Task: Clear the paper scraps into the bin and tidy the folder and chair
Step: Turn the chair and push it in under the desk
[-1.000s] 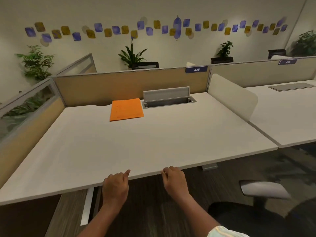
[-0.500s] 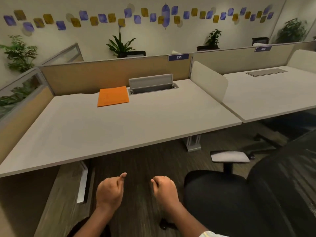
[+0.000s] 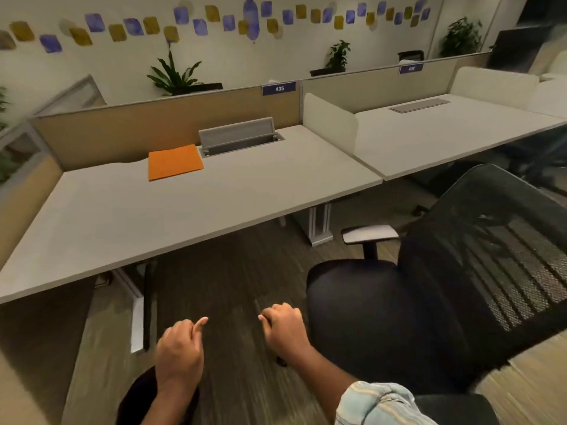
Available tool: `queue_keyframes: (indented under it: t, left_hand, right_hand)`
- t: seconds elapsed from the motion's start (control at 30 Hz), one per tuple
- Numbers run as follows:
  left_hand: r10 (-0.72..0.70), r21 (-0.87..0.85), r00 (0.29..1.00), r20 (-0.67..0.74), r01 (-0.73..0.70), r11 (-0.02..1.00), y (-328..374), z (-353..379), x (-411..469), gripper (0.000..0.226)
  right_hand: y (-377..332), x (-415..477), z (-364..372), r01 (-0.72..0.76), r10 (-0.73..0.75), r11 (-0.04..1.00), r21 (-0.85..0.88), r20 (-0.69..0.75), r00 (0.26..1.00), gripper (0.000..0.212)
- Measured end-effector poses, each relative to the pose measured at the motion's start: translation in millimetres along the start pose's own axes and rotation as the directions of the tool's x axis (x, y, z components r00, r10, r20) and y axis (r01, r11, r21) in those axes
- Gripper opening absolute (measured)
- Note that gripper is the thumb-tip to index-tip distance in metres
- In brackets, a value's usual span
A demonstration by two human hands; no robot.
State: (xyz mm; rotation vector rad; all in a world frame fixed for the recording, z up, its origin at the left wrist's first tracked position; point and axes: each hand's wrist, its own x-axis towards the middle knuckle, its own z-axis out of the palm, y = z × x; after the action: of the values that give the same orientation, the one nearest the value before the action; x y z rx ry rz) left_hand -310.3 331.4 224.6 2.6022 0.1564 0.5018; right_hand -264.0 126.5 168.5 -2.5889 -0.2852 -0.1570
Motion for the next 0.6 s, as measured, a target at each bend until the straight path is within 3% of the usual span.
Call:
queue_keyframes:
  t: [0.07,0.17,0.23,0.6]
  left_hand:
    - [-0.021,0.047,1.000,0.018,0.020,0.999,-4,0,-23,0.019]
    - [-0.064,0.219,0.986,0.151,0.030,0.975,-9,3,-55,0.069]
    - [-0.047,0.248,0.982,0.185,0.000,0.969,-6,4,-73,0.080]
    - [-0.031,0.109,0.975,0.222,0.007,0.994,83,15,-129,0.114]
  right_hand:
    - [1,-25,-4,-0.008,0.009,0.999,-0.038,0.013,1.000,0.035]
    - [6,-62,-12,-0.029,0.033,0.997,-0.069,0.062,0.998,0.067]
    - [13,-86,-19,-0.011,0.019,0.994,-0.110,0.071,0.997,0.079]
    - [86,-159,-88,-0.060,0.070,0.968,-0.246,0.033,0.997,0.082]
